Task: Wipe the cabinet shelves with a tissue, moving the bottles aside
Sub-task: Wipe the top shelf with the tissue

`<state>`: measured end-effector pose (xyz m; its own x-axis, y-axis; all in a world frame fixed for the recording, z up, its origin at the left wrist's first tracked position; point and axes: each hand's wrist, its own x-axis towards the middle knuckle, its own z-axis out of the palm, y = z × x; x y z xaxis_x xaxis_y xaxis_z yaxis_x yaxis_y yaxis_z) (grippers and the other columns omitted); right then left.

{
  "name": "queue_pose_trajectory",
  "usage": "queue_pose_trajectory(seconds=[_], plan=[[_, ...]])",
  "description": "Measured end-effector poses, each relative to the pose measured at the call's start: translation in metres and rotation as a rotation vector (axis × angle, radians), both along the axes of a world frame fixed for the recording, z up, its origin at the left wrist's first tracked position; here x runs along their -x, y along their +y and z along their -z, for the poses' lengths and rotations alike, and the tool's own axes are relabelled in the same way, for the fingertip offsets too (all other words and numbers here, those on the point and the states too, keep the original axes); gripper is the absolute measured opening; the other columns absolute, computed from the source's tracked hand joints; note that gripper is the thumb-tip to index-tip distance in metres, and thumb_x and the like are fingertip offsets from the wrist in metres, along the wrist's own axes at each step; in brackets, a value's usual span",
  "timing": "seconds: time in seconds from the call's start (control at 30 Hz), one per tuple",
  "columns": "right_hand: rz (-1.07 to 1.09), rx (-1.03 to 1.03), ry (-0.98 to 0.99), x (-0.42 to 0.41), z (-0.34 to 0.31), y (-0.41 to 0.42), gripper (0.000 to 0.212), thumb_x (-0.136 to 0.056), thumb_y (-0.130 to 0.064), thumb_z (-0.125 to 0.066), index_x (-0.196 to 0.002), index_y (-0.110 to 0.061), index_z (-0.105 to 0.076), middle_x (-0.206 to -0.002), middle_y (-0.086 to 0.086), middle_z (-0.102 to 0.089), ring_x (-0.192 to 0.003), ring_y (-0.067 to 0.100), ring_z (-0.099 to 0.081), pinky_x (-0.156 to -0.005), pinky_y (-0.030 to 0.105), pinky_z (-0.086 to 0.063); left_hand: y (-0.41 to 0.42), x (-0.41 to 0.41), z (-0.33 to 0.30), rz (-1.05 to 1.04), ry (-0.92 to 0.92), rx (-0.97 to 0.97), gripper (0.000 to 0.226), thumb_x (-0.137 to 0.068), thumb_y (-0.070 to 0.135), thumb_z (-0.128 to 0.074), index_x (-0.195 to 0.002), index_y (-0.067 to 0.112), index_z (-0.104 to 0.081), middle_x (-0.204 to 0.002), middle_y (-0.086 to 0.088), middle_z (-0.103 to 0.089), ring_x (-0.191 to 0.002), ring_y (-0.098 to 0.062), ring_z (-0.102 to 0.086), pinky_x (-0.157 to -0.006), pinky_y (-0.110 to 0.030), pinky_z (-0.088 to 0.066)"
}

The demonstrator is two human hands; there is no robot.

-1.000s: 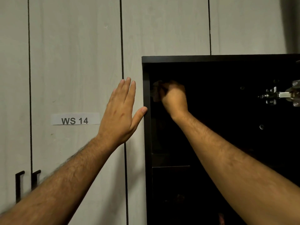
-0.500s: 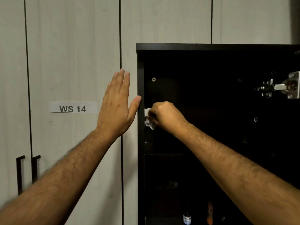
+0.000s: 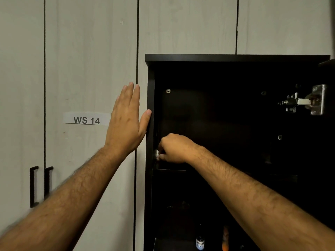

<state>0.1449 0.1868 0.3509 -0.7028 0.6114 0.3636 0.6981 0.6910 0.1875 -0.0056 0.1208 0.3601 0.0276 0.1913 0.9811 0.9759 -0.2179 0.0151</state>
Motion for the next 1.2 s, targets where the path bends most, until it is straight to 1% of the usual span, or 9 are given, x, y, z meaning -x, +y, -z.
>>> queue_pose_trajectory(seconds=[0.17, 0.27, 0.3, 0.43, 0.63, 0.8, 0.87, 1.0, 1.2], plan=[[-0.032, 0.048, 0.108, 0.000, 0.005, 0.003, 0.018, -0.091, -0.027, -0.065, -0.106, -0.018, -0.070, -0.103, -0.003, -0.068, -0.094, 0.016, -0.064, -0.069, 0.027, -0.044, -0.010, -0.001, 0.007, -0.056, -0.025, 0.035, 0.065, -0.102, 0.038, -0.040, -0.155, 0.013, -0.012, -0.163, -0.006, -0.011, -0.150, -0.018, -0.006, -0.120, -0.034, -0.008], [-0.065, 0.169, 0.213, -0.003, 0.004, 0.004, 0.003, -0.088, -0.022, -0.067, -0.086, -0.022, -0.069, -0.089, -0.007, -0.065, -0.085, 0.013, -0.061, -0.068, 0.025, -0.045, -0.017, 0.001, 0.008, -0.080, -0.034, 0.053, 0.066, -0.101, 0.037, -0.042, -0.155, 0.014, -0.012, -0.163, -0.005, -0.010, -0.150, -0.017, -0.005, -0.120, -0.033, -0.008], [-0.081, 0.226, 0.265, -0.005, 0.004, 0.007, 0.009, -0.088, -0.019, -0.068, -0.079, -0.022, -0.068, -0.083, -0.008, -0.064, -0.082, 0.013, -0.061, -0.066, 0.024, -0.046, -0.019, 0.002, 0.008, -0.090, -0.038, 0.054, 0.066, -0.101, 0.037, -0.042, -0.155, 0.014, -0.012, -0.163, -0.005, -0.010, -0.150, -0.017, -0.006, -0.120, -0.033, -0.008], [-0.114, 0.438, 0.649, -0.005, 0.008, 0.009, 0.021, -0.088, -0.005, -0.062, -0.070, -0.014, -0.069, -0.069, -0.001, -0.067, -0.067, 0.014, -0.066, -0.066, 0.032, -0.059, -0.026, 0.004, 0.004, -0.111, -0.060, 0.059, 0.065, -0.101, 0.037, -0.042, -0.155, 0.015, -0.012, -0.163, -0.004, -0.011, -0.150, -0.017, -0.006, -0.119, -0.033, -0.008], [-0.071, 0.515, 1.146, 0.015, -0.003, 0.007, 0.020, -0.090, 0.002, -0.058, -0.077, -0.005, -0.071, -0.082, 0.008, -0.067, -0.068, 0.021, -0.070, -0.057, 0.037, -0.062, -0.029, 0.004, 0.005, -0.127, -0.054, 0.084, 0.065, -0.101, 0.040, -0.040, -0.155, 0.017, -0.012, -0.163, -0.002, -0.010, -0.150, -0.016, -0.006, -0.119, -0.032, -0.008], [-0.146, 0.450, 1.224, 0.018, -0.044, 0.013, 0.017, -0.088, -0.001, -0.062, -0.074, -0.008, -0.070, -0.072, 0.011, -0.070, -0.059, 0.023, -0.070, -0.058, 0.041, -0.062, -0.029, 0.006, -0.003, -0.138, -0.021, 0.096, 0.064, -0.101, 0.038, -0.041, -0.155, 0.017, -0.013, -0.163, -0.003, -0.011, -0.150, -0.017, -0.008, -0.120, -0.034, -0.010], [-0.184, 0.392, 1.214, 0.019, -0.066, 0.018, 0.012, -0.088, -0.003, -0.062, -0.087, -0.010, -0.072, -0.084, 0.011, -0.072, -0.069, 0.021, -0.069, -0.063, 0.037, -0.061, -0.027, 0.006, -0.007, -0.134, -0.013, 0.091, 0.064, -0.101, 0.038, -0.041, -0.155, 0.017, -0.013, -0.163, -0.004, -0.012, -0.150, -0.017, -0.008, -0.120, -0.034, -0.011], [-0.334, 0.432, 1.309, 0.017, -0.098, 0.018, 0.026, -0.094, -0.007, -0.055, -0.116, -0.015, -0.067, -0.109, 0.003, -0.066, -0.095, 0.017, -0.062, -0.069, 0.020, -0.048, -0.022, 0.005, -0.014, -0.133, -0.012, 0.093, 0.064, -0.101, 0.040, -0.040, -0.155, 0.017, -0.014, -0.163, -0.003, -0.011, -0.150, -0.017, -0.008, -0.120, -0.032, -0.010], [-0.664, 0.362, 1.385, 0.010, -0.087, -0.003, 0.013, -0.091, -0.009, -0.066, -0.102, -0.013, -0.072, -0.089, -0.009, -0.068, -0.086, 0.001, -0.063, -0.072, 0.008, -0.047, -0.019, 0.006, -0.014, -0.102, 0.002, 0.094, 0.064, -0.101, 0.040, -0.040, -0.155, 0.018, -0.013, -0.163, -0.002, -0.011, -0.150, -0.015, -0.007, -0.119, -0.030, -0.009]])
